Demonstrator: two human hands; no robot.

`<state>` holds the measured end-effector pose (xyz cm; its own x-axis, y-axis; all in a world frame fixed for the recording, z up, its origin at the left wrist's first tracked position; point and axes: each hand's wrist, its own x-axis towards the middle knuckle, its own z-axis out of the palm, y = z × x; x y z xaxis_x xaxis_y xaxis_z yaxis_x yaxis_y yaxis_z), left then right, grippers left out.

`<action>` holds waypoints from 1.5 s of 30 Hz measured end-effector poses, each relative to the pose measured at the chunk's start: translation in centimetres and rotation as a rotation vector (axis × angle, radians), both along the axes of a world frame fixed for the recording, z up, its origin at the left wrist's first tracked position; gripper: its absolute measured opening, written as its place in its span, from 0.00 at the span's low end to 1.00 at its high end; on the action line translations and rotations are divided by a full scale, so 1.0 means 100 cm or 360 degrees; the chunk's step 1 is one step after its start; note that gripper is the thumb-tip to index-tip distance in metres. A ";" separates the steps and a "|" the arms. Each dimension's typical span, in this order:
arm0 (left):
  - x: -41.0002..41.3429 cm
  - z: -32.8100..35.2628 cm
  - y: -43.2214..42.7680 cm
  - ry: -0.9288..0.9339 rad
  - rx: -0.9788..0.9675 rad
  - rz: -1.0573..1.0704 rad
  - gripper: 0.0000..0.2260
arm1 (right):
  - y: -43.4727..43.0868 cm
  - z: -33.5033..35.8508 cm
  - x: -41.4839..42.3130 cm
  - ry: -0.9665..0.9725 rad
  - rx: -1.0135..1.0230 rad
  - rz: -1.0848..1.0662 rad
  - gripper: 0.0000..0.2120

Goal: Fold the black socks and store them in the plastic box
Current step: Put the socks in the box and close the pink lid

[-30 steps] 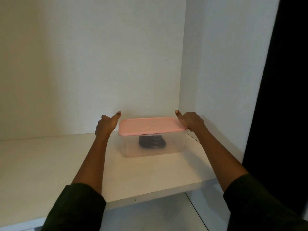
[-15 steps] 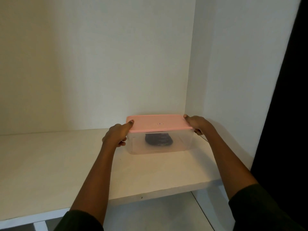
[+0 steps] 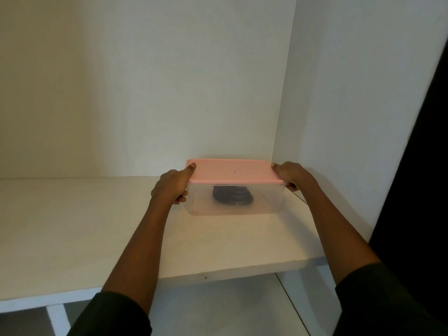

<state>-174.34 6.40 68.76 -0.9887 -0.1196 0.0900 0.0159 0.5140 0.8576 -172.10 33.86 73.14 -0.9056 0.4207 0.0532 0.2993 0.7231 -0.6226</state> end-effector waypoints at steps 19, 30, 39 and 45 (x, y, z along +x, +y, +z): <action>0.023 -0.001 0.070 -0.0129 0.0656 -0.0712 0.29 | -0.001 0.017 0.043 0.0581 0.0408 0.0151 0.10; -0.017 -0.006 0.131 -0.0111 0.0696 -0.0650 0.23 | 0.001 -0.027 0.034 0.0506 0.0834 0.0510 0.26; -0.032 -0.009 0.171 -0.0052 0.0649 -0.0592 0.20 | 0.031 -0.041 0.006 0.0882 0.0802 0.0355 0.29; -0.034 -0.013 0.166 -0.0016 0.0594 -0.0691 0.24 | 0.030 -0.049 -0.003 0.1008 0.0747 0.0271 0.46</action>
